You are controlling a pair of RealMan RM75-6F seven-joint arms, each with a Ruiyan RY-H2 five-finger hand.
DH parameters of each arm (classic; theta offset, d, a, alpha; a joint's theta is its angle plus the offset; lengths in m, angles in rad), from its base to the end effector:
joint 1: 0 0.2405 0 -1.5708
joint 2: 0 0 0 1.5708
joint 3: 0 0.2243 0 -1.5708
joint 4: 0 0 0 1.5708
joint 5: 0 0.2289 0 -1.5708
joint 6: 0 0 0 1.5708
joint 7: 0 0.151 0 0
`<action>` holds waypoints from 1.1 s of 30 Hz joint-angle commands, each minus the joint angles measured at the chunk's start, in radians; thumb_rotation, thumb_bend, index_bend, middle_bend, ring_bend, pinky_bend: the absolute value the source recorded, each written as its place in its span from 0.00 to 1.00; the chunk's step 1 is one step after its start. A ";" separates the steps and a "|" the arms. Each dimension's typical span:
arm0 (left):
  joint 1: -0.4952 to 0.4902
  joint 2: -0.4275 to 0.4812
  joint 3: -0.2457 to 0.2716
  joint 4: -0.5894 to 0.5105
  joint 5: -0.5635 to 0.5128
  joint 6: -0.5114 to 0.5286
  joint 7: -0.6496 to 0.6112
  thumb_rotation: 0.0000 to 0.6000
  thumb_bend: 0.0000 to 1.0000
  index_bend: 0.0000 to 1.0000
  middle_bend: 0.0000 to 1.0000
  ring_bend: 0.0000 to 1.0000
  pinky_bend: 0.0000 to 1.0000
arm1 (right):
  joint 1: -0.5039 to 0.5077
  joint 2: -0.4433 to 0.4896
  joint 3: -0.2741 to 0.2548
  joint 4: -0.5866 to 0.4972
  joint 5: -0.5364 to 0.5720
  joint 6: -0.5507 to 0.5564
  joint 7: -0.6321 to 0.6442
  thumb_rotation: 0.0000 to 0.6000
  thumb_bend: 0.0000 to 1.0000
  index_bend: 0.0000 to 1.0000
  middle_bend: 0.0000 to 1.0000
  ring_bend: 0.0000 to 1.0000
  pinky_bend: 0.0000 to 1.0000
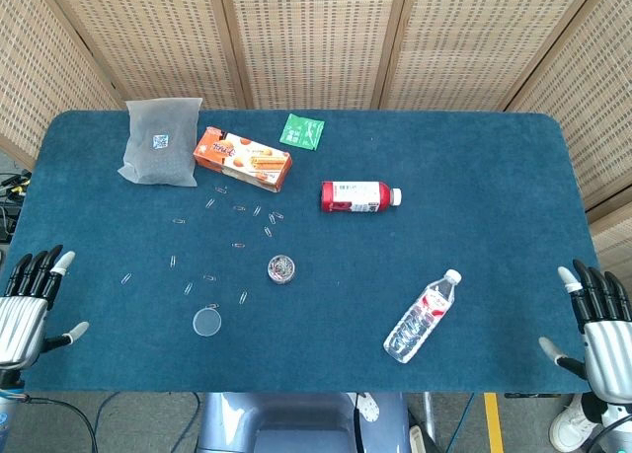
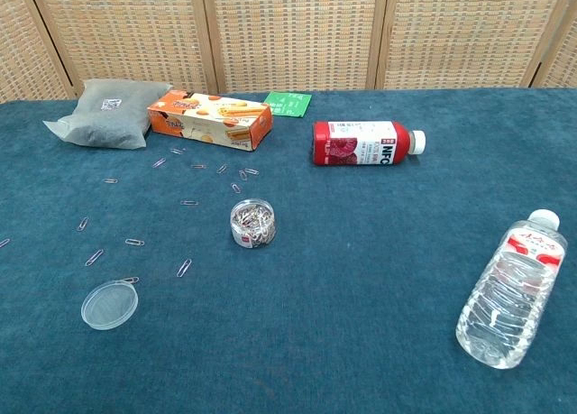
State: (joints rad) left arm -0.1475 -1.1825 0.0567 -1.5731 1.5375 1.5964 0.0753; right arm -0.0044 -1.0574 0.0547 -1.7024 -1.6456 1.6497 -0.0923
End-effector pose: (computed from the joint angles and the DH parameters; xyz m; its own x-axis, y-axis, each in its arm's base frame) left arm -0.2766 0.1805 0.1113 0.4457 -0.0323 0.8946 0.8890 -0.1008 -0.4466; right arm -0.2623 -0.1604 0.1525 0.4473 0.1375 0.8838 -0.8862 -0.0653 0.4587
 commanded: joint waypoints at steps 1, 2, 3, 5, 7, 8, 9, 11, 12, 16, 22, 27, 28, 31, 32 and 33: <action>0.003 -0.001 -0.002 0.001 0.007 -0.004 -0.001 1.00 0.00 0.00 0.00 0.00 0.00 | 0.002 0.002 -0.004 0.008 -0.009 0.001 0.009 1.00 0.00 0.00 0.00 0.00 0.00; 0.003 -0.001 -0.002 0.001 0.009 -0.007 -0.001 1.00 0.00 0.00 0.00 0.00 0.00 | 0.002 0.002 -0.003 0.009 -0.010 0.002 0.010 1.00 0.00 0.00 0.00 0.00 0.00; 0.001 -0.003 -0.003 0.002 0.011 -0.014 -0.001 1.00 0.00 0.00 0.00 0.00 0.00 | 0.002 0.002 -0.002 0.009 -0.009 0.004 0.013 1.00 0.00 0.00 0.00 0.00 0.00; -0.018 -0.009 -0.011 0.003 0.010 -0.052 -0.003 1.00 0.00 0.00 0.00 0.00 0.00 | 0.001 0.005 0.001 0.013 -0.008 0.011 0.028 1.00 0.00 0.00 0.00 0.00 0.00; -0.055 -0.023 -0.028 0.010 0.013 -0.105 -0.019 1.00 0.00 0.00 0.00 0.00 0.00 | 0.005 0.010 -0.004 0.020 -0.022 0.007 0.038 1.00 0.00 0.00 0.00 0.00 0.00; -0.073 -0.029 -0.035 0.013 0.008 -0.135 -0.023 1.00 0.00 0.00 0.00 0.00 0.00 | 0.007 0.012 -0.008 0.023 -0.028 0.001 0.042 1.00 0.00 0.00 0.00 0.00 0.00; -0.088 -0.033 -0.042 0.014 0.001 -0.163 -0.023 1.00 0.00 0.00 0.00 0.00 0.00 | 0.009 0.013 -0.010 0.025 -0.032 -0.002 0.045 1.00 0.00 0.00 0.00 0.00 0.00; -0.137 -0.048 -0.063 0.013 -0.011 -0.238 -0.005 1.00 0.00 0.00 0.00 0.00 0.00 | 0.014 0.008 -0.010 0.028 -0.031 -0.011 0.036 1.00 0.00 0.00 0.00 0.00 0.00; -0.157 -0.056 -0.074 0.013 -0.020 -0.267 0.006 1.00 0.00 0.00 0.00 0.00 0.00 | 0.015 0.006 -0.009 0.027 -0.028 -0.014 0.032 1.00 0.00 0.00 0.00 0.00 0.00; -0.249 -0.094 -0.118 0.005 -0.075 -0.411 0.053 1.00 0.13 0.18 0.00 0.00 0.00 | 0.019 0.003 -0.005 0.024 -0.017 -0.022 0.027 1.00 0.00 0.00 0.00 0.00 0.00; -0.395 -0.180 -0.190 0.016 -0.250 -0.631 0.201 1.00 0.25 0.43 0.00 0.00 0.00 | 0.025 -0.007 -0.002 0.030 -0.002 -0.037 0.020 1.00 0.00 0.00 0.00 0.00 0.00; -0.453 -0.260 -0.208 0.060 -0.362 -0.673 0.347 1.00 0.27 0.48 0.00 0.00 0.00 | 0.026 -0.006 0.001 0.033 0.008 -0.039 0.029 1.00 0.00 0.00 0.00 0.00 0.00; -0.460 -0.273 -0.209 0.069 -0.378 -0.671 0.371 1.00 0.28 0.48 0.00 0.00 0.00 | 0.026 -0.005 0.001 0.033 0.009 -0.039 0.032 1.00 0.00 0.00 0.00 0.00 0.00; -0.479 -0.318 -0.204 0.103 -0.428 -0.671 0.436 1.00 0.31 0.48 0.00 0.00 0.00 | 0.027 -0.004 0.001 0.034 0.012 -0.041 0.040 1.00 0.00 0.00 0.00 0.00 0.00; -0.481 -0.325 -0.202 0.108 -0.434 -0.671 0.442 1.00 0.31 0.48 0.00 0.00 0.00 | 0.027 -0.003 0.001 0.034 0.013 -0.041 0.041 1.00 0.00 0.00 0.00 0.00 0.00; -0.483 -0.332 -0.199 0.113 -0.440 -0.669 0.448 1.00 0.31 0.48 0.00 0.00 0.00 | 0.027 -0.003 0.001 0.034 0.014 -0.042 0.042 1.00 0.00 0.00 0.00 0.00 0.00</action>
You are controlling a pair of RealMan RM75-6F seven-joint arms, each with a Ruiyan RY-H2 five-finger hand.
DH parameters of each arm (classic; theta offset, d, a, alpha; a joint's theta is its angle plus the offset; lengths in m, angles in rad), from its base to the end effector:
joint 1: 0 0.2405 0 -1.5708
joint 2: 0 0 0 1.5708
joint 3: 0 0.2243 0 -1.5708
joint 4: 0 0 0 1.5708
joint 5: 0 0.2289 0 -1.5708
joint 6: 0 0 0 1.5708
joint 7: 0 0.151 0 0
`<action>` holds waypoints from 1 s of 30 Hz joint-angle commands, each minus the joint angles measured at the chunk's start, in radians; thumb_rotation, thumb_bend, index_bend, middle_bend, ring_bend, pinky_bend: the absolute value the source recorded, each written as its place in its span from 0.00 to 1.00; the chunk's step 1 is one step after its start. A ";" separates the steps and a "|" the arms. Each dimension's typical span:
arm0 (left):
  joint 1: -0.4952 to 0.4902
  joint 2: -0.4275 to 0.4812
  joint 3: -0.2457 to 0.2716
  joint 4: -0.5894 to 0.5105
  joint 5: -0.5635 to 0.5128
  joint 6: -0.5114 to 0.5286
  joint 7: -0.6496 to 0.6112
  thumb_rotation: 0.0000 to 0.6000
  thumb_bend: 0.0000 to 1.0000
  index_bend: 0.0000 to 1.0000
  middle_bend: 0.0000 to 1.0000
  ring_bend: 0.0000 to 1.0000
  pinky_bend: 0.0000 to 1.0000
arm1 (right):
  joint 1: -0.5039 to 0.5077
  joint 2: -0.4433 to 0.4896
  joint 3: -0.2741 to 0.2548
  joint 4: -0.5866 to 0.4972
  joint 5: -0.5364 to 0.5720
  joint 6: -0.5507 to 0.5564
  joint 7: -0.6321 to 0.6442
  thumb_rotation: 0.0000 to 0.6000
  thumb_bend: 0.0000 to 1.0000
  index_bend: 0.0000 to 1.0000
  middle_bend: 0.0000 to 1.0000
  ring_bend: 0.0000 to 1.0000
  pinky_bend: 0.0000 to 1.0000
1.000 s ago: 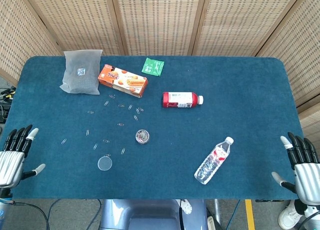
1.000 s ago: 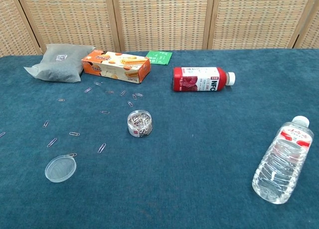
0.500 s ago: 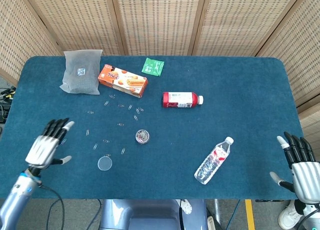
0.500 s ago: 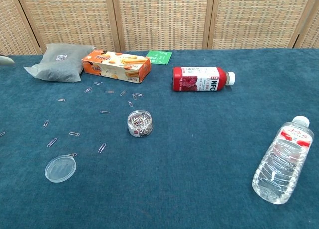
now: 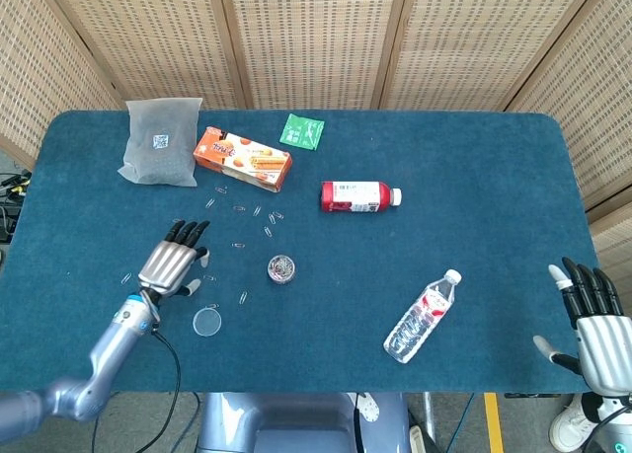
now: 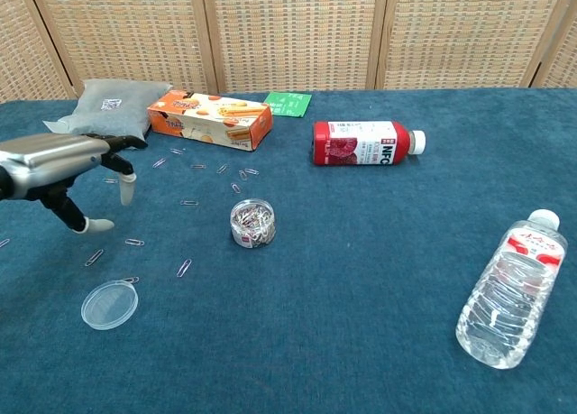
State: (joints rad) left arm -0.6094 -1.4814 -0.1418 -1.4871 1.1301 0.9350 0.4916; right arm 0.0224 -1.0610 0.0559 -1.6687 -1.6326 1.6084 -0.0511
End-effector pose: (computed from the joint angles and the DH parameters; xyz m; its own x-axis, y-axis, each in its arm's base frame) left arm -0.1811 0.3130 -0.0258 0.5977 0.2786 0.7517 0.7948 -0.3284 -0.5102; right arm -0.2686 -0.1688 0.1493 0.4400 0.1062 0.8917 -0.8898 -0.0822 0.4489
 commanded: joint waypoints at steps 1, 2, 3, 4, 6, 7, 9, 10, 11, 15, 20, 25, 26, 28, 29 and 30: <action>-0.022 -0.037 0.001 0.032 -0.036 -0.007 0.035 1.00 0.31 0.48 0.00 0.00 0.00 | 0.001 0.000 0.000 0.000 0.002 -0.002 0.001 1.00 0.00 0.00 0.00 0.00 0.00; -0.023 -0.041 0.004 0.036 -0.039 -0.006 0.038 1.00 0.31 0.48 0.00 0.00 0.00 | 0.001 0.000 0.000 0.000 0.002 -0.003 0.001 1.00 0.00 0.00 0.00 0.00 0.00; -0.023 -0.045 0.007 0.041 -0.040 -0.004 0.042 1.00 0.31 0.48 0.00 0.00 0.00 | 0.002 0.000 0.000 0.000 0.003 -0.004 0.002 1.00 0.00 0.00 0.00 0.00 0.00; -0.024 -0.049 0.010 0.046 -0.041 -0.003 0.045 1.00 0.31 0.48 0.00 0.00 0.00 | 0.002 0.000 0.000 0.000 0.004 -0.005 0.003 1.00 0.00 0.00 0.00 0.00 0.00; -0.024 -0.062 0.016 0.064 -0.050 -0.002 0.045 1.00 0.34 0.48 0.00 0.00 0.00 | 0.003 0.000 -0.001 0.000 0.001 -0.006 0.004 1.00 0.00 0.00 0.00 0.00 0.00; -0.024 -0.068 0.017 0.072 -0.054 -0.002 0.042 1.00 0.35 0.48 0.00 0.00 0.00 | 0.003 0.000 -0.002 0.000 0.000 -0.005 0.005 1.00 0.00 0.00 0.00 0.00 0.00; -0.026 -0.078 0.022 0.089 -0.059 -0.006 0.040 1.00 0.37 0.48 0.00 0.00 0.00 | 0.003 -0.001 -0.002 0.000 -0.002 -0.004 0.006 1.00 0.00 0.00 0.00 0.00 0.00; -0.028 -0.083 0.025 0.096 -0.062 -0.008 0.040 1.00 0.38 0.48 0.00 0.00 0.00 | 0.003 -0.002 -0.002 0.000 -0.002 -0.004 0.006 1.00 0.00 0.00 0.00 0.00 0.00; -0.029 -0.088 0.027 0.102 -0.066 -0.012 0.037 1.00 0.38 0.48 0.00 0.00 0.00 | 0.004 -0.003 -0.002 0.000 -0.001 -0.004 0.005 1.00 0.00 0.00 0.00 0.00 0.00; -0.036 -0.102 0.032 0.117 -0.075 -0.017 0.038 1.00 0.38 0.48 0.00 0.00 0.00 | 0.004 -0.006 -0.002 0.000 0.001 -0.005 0.003 1.00 0.00 0.00 0.00 0.00 0.00; -0.041 -0.113 0.038 0.124 -0.083 -0.016 0.041 1.00 0.38 0.48 0.00 0.00 0.00 | 0.005 -0.005 -0.001 0.001 0.006 -0.008 0.007 1.00 0.00 0.00 0.00 0.00 0.00; -0.043 -0.127 0.043 0.147 -0.093 -0.016 0.036 1.00 0.38 0.48 0.00 0.00 0.00 | 0.006 -0.005 0.000 0.002 0.008 -0.006 0.013 1.00 0.00 0.00 0.00 0.00 0.00; -0.043 -0.130 0.044 0.152 -0.092 -0.015 0.035 1.00 0.38 0.48 0.00 0.00 0.00 | 0.006 -0.005 0.001 0.003 0.008 -0.006 0.013 1.00 0.00 0.00 0.00 0.00 0.00; -0.041 -0.139 0.050 0.167 -0.084 -0.009 0.030 1.00 0.38 0.49 0.00 0.00 0.00 | 0.006 -0.005 0.001 0.004 0.008 -0.006 0.015 1.00 0.00 0.00 0.00 0.00 0.00; -0.040 -0.142 0.051 0.173 -0.081 -0.008 0.025 1.00 0.38 0.49 0.00 0.00 0.00 | 0.007 -0.005 0.001 0.004 0.008 -0.007 0.015 1.00 0.00 0.00 0.00 0.00 0.00; -0.040 -0.146 0.053 0.178 -0.079 -0.008 0.020 1.00 0.38 0.49 0.00 0.00 0.00 | 0.007 -0.006 0.001 0.005 0.008 -0.007 0.015 1.00 0.00 0.00 0.00 0.00 0.00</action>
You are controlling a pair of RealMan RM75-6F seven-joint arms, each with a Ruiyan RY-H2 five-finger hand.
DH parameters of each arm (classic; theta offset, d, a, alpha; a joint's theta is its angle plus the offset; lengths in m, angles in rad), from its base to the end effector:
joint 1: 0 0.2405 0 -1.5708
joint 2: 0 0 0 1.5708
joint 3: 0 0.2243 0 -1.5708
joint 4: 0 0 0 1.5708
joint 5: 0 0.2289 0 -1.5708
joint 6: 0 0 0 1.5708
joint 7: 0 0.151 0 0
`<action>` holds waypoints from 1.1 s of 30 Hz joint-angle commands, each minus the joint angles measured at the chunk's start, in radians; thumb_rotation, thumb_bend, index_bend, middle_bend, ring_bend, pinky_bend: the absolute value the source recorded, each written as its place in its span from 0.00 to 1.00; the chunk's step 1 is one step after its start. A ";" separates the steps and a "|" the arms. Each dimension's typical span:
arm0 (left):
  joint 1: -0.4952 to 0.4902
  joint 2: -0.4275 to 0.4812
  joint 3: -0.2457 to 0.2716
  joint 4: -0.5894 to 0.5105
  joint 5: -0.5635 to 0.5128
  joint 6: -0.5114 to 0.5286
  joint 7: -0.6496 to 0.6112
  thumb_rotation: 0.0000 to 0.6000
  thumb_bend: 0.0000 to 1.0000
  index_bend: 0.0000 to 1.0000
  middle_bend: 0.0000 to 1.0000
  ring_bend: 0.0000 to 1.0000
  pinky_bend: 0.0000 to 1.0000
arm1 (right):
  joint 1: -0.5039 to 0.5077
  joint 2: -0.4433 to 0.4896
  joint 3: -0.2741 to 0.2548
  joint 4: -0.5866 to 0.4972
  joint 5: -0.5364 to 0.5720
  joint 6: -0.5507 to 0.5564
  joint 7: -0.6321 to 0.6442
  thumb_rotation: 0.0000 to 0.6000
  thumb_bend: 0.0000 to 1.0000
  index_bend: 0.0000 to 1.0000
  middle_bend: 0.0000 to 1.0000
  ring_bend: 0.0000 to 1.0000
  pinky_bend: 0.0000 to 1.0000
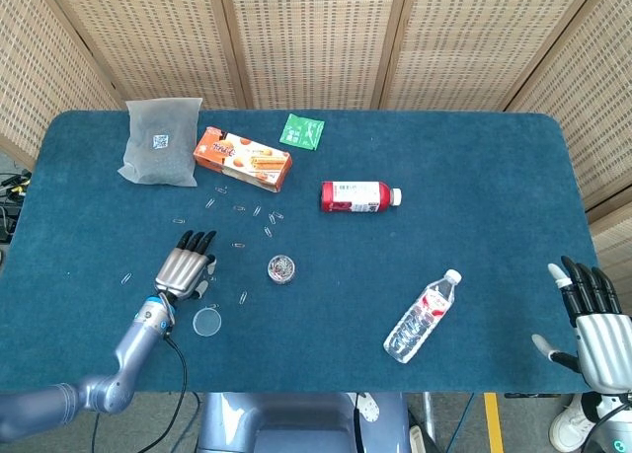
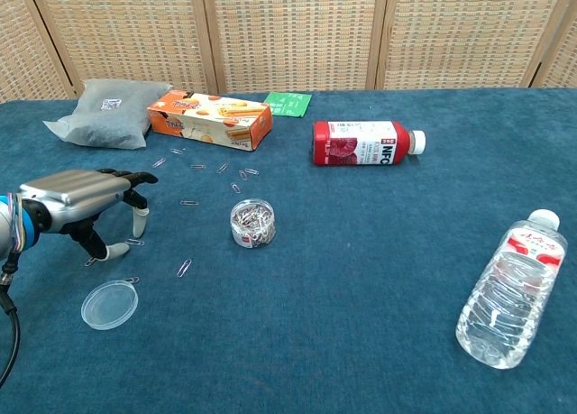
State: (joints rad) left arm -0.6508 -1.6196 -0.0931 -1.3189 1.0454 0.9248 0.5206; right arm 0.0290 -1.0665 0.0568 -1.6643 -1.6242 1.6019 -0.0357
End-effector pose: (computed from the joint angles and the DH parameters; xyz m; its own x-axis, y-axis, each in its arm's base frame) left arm -0.1976 0.3154 -0.0605 0.6275 0.3263 0.7069 0.7779 -0.3008 -0.5517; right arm -0.2694 -0.1710 0.1479 0.4256 0.1019 0.8992 -0.8973 -0.0815 0.4339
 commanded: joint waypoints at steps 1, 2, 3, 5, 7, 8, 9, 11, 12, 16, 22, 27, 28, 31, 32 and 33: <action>0.002 -0.012 0.006 0.016 0.008 0.000 -0.016 1.00 0.38 0.50 0.00 0.00 0.00 | 0.000 0.000 0.000 0.001 0.000 0.000 -0.001 1.00 0.00 0.00 0.00 0.00 0.00; 0.002 -0.016 0.007 0.022 0.011 -0.001 -0.020 1.00 0.38 0.50 0.00 0.00 0.00 | 0.001 -0.001 0.000 0.001 -0.001 -0.001 -0.001 1.00 0.00 0.00 0.00 0.00 0.00; 0.002 -0.019 0.008 0.027 0.013 -0.002 -0.023 1.00 0.38 0.50 0.00 0.00 0.00 | 0.001 -0.001 -0.001 0.000 -0.001 -0.001 -0.002 1.00 0.00 0.00 0.00 0.00 0.00; 0.001 -0.025 0.010 0.036 0.019 -0.002 -0.030 1.00 0.38 0.50 0.00 0.00 0.00 | 0.001 -0.001 0.000 0.001 0.000 -0.001 -0.002 1.00 0.00 0.00 0.00 0.00 0.00; 0.002 -0.031 0.011 0.044 0.025 0.001 -0.036 1.00 0.38 0.52 0.00 0.00 0.00 | 0.001 -0.002 0.000 0.001 0.000 0.000 -0.002 1.00 0.00 0.00 0.00 0.00 0.00; 0.002 -0.033 0.011 0.048 0.027 0.003 -0.038 1.00 0.38 0.54 0.00 0.00 0.00 | 0.001 -0.002 0.000 0.001 0.000 0.000 -0.001 1.00 0.00 0.00 0.00 0.00 0.00; 0.003 -0.036 0.011 0.051 0.029 0.005 -0.040 1.00 0.38 0.57 0.00 0.00 0.00 | 0.001 -0.003 0.000 0.002 0.000 0.001 0.000 1.00 0.00 0.00 0.00 0.00 0.00; 0.005 -0.041 0.013 0.060 0.033 0.008 -0.044 1.00 0.38 0.67 0.00 0.00 0.00 | 0.001 -0.003 0.001 0.003 0.000 0.003 0.002 1.00 0.00 0.00 0.00 0.00 0.00; 0.005 -0.042 0.013 0.063 0.032 0.007 -0.042 1.00 0.38 0.72 0.00 0.00 0.00 | 0.001 -0.003 0.001 0.003 0.000 0.003 0.003 1.00 0.00 0.00 0.00 0.00 0.00; 0.007 -0.038 0.012 0.061 0.025 0.006 -0.040 1.00 0.38 0.78 0.00 0.00 0.00 | 0.000 -0.001 0.000 0.003 -0.003 0.007 0.010 1.00 0.00 0.00 0.00 0.00 0.00; 0.008 -0.030 0.008 0.056 0.030 0.012 -0.046 1.00 0.39 0.78 0.00 0.00 0.00 | -0.001 0.000 -0.001 0.002 -0.005 0.008 0.011 1.00 0.00 0.00 0.00 0.00 0.00; 0.005 0.002 -0.011 0.014 0.045 0.029 -0.065 1.00 0.40 0.78 0.00 0.00 0.00 | -0.002 0.002 -0.001 0.001 -0.004 0.010 0.013 1.00 0.00 0.00 0.00 0.00 0.00; 0.005 0.017 -0.018 -0.005 0.052 0.038 -0.073 1.00 0.40 0.78 0.00 0.00 0.00 | -0.002 0.002 -0.002 0.001 -0.005 0.011 0.013 1.00 0.00 0.00 0.00 0.00 0.00; 0.002 0.059 -0.037 -0.068 0.076 0.048 -0.111 1.00 0.42 0.78 0.00 0.00 0.00 | -0.002 0.002 -0.003 0.001 -0.007 0.010 0.013 1.00 0.00 0.00 0.00 0.00 0.00; 0.000 0.067 -0.041 -0.081 0.086 0.052 -0.120 1.00 0.43 0.78 0.00 0.00 0.00 | -0.002 0.002 -0.003 0.001 -0.007 0.010 0.012 1.00 0.00 0.00 0.00 0.00 0.00; -0.004 0.081 -0.050 -0.106 0.109 0.064 -0.136 1.00 0.43 0.78 0.00 0.00 0.00 | -0.002 0.001 -0.003 0.001 -0.007 0.010 0.011 1.00 0.00 0.00 0.00 0.00 0.00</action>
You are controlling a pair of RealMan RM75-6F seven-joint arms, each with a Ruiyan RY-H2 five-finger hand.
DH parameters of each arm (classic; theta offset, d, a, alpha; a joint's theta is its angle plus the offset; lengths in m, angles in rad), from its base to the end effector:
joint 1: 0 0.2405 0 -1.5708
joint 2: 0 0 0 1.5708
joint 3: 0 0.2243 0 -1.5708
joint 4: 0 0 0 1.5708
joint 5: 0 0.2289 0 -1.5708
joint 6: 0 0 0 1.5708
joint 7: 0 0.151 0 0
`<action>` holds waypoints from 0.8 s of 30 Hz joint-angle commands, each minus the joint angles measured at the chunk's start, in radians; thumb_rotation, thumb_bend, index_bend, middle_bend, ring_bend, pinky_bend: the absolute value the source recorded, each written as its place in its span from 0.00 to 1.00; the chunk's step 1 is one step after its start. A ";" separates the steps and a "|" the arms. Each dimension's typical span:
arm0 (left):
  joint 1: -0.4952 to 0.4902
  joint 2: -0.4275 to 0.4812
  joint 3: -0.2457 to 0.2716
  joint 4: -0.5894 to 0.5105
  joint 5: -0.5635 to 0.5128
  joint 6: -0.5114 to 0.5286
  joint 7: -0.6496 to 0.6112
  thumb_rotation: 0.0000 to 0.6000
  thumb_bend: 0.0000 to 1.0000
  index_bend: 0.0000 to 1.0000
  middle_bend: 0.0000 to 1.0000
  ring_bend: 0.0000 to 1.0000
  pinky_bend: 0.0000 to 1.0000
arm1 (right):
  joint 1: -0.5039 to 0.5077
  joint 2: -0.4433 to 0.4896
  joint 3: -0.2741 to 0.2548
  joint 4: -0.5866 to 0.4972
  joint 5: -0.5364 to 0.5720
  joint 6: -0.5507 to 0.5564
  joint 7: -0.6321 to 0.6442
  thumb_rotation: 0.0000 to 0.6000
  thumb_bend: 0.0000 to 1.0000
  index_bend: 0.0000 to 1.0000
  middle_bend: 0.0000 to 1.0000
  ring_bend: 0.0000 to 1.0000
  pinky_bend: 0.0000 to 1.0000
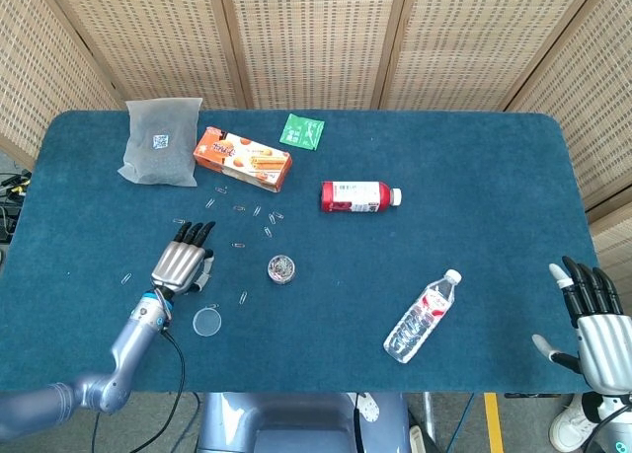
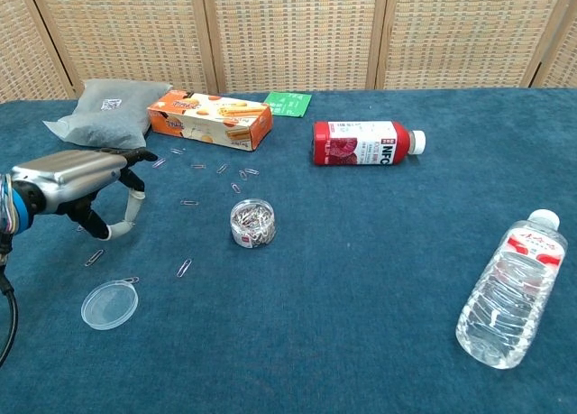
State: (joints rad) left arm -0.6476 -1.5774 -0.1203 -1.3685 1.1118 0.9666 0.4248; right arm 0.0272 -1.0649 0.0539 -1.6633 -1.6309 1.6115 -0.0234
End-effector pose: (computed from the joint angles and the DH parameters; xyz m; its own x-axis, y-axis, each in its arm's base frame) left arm -0.1826 0.3215 -0.0434 0.5617 0.2738 0.7807 0.8209 -0.3019 -0.4847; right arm -0.2688 -0.1697 0.1489 0.4159 0.1070 0.9031 -0.9009 -0.0873 0.4252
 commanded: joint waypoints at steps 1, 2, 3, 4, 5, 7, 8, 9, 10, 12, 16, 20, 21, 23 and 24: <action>-0.011 0.047 -0.030 -0.073 0.060 0.031 -0.051 1.00 0.43 0.78 0.00 0.00 0.00 | 0.000 -0.001 0.000 -0.001 0.000 0.000 -0.002 1.00 0.00 0.00 0.00 0.00 0.00; -0.020 0.053 -0.042 -0.094 0.078 0.036 -0.066 1.00 0.43 0.78 0.00 0.00 0.00 | 0.000 -0.001 0.001 -0.001 0.000 0.001 -0.004 1.00 0.00 0.00 0.00 0.00 0.00; -0.029 0.055 -0.050 -0.107 0.089 0.036 -0.072 1.00 0.43 0.78 0.00 0.00 0.00 | 0.001 -0.002 0.002 0.000 0.001 0.000 -0.006 1.00 0.00 0.00 0.00 0.00 0.00; -0.045 0.053 -0.062 -0.118 0.097 0.033 -0.068 1.00 0.43 0.78 0.00 0.00 0.00 | 0.002 -0.003 0.002 0.002 0.003 -0.002 -0.007 1.00 0.00 0.00 0.00 0.00 0.00; -0.060 0.047 -0.073 -0.123 0.095 0.026 -0.057 1.00 0.43 0.78 0.00 0.00 0.00 | 0.004 -0.004 0.003 0.003 0.005 -0.005 -0.006 1.00 0.00 0.00 0.00 0.00 0.00; -0.099 0.021 -0.097 -0.123 0.055 -0.005 -0.015 1.00 0.43 0.78 0.00 0.00 0.00 | 0.006 -0.005 0.008 0.006 0.017 -0.011 -0.008 1.00 0.00 0.00 0.00 0.00 0.00; -0.114 0.009 -0.104 -0.119 0.027 -0.021 0.009 1.00 0.43 0.78 0.00 0.00 0.00 | 0.007 -0.006 0.010 0.006 0.021 -0.013 -0.009 1.00 0.00 0.00 0.00 0.00 0.00; -0.133 -0.004 -0.109 -0.115 -0.001 -0.043 0.034 1.00 0.43 0.78 0.00 0.00 0.00 | 0.008 -0.007 0.012 0.007 0.026 -0.016 -0.010 1.00 0.00 0.00 0.00 0.00 0.00; -0.152 -0.017 -0.117 -0.106 -0.035 -0.063 0.058 1.00 0.43 0.78 0.00 0.00 0.00 | 0.010 -0.007 0.014 0.007 0.031 -0.018 -0.010 1.00 0.00 0.00 0.00 0.00 0.00; -0.181 -0.042 -0.123 -0.090 -0.077 -0.084 0.098 1.00 0.43 0.78 0.00 0.00 0.00 | 0.011 -0.008 0.017 0.008 0.039 -0.021 -0.010 1.00 0.00 0.00 0.00 0.00 0.00; -0.239 -0.113 -0.121 -0.028 -0.151 -0.108 0.177 1.00 0.43 0.78 0.00 0.00 0.00 | 0.013 -0.006 0.030 0.015 0.072 -0.031 0.002 1.00 0.00 0.00 0.00 0.00 0.00; -0.265 -0.150 -0.116 0.007 -0.187 -0.109 0.201 1.00 0.43 0.78 0.00 0.00 0.00 | 0.015 -0.003 0.036 0.022 0.092 -0.041 0.017 1.00 0.00 0.00 0.00 0.00 0.00; -0.269 -0.153 -0.115 0.012 -0.191 -0.109 0.203 1.00 0.43 0.78 0.00 0.00 0.00 | 0.015 -0.002 0.036 0.023 0.094 -0.043 0.019 1.00 0.00 0.00 0.00 0.00 0.00; -0.278 -0.162 -0.109 0.026 -0.199 -0.108 0.212 1.00 0.43 0.78 0.00 0.00 0.00 | 0.014 -0.002 0.037 0.025 0.099 -0.044 0.023 1.00 0.00 0.00 0.00 0.00 0.00; -0.281 -0.166 -0.108 0.029 -0.204 -0.107 0.214 1.00 0.43 0.78 0.00 0.00 0.00 | 0.014 -0.002 0.037 0.026 0.100 -0.045 0.023 1.00 0.00 0.00 0.00 0.00 0.00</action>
State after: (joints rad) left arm -0.9226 -1.7369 -0.2313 -1.3455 0.9149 0.8601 0.6347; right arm 0.0411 -1.0667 0.0905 -1.6376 -1.5308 1.5669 -0.0010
